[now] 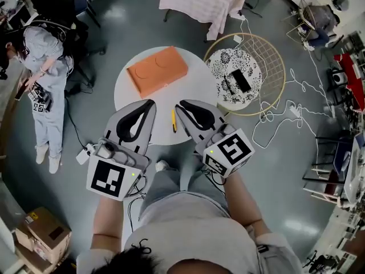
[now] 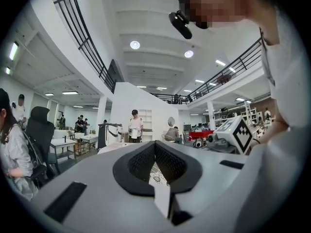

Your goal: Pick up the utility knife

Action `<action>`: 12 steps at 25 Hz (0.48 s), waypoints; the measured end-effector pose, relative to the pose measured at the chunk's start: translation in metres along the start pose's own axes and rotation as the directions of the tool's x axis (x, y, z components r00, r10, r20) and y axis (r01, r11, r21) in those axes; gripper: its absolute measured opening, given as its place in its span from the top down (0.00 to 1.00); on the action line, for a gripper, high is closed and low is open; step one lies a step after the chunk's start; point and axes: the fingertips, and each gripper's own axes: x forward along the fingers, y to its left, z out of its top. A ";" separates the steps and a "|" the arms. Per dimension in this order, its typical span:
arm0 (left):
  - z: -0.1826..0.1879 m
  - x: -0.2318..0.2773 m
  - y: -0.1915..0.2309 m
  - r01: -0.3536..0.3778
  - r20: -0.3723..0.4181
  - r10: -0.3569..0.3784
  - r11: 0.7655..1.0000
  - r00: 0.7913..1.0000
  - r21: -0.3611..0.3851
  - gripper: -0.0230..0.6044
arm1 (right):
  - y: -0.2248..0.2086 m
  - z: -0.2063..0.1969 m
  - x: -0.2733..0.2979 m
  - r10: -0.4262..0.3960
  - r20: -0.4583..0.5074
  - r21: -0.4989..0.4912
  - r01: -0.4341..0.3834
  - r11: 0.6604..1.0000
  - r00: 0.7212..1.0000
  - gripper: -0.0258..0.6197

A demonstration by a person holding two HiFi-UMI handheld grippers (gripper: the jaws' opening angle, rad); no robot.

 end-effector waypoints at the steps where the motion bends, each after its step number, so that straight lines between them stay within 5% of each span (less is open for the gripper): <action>1: -0.004 0.003 0.002 0.021 -0.005 -0.021 1.000 1.000 -0.008 0.95 | -0.006 -0.009 0.004 -0.024 -0.015 0.016 0.024 1.000 1.000 0.87; 12: -0.063 0.019 0.015 0.153 -0.067 -0.157 0.987 0.985 -0.056 0.95 | -0.038 -0.127 0.039 -0.166 -0.246 0.141 0.205 0.969 0.955 0.84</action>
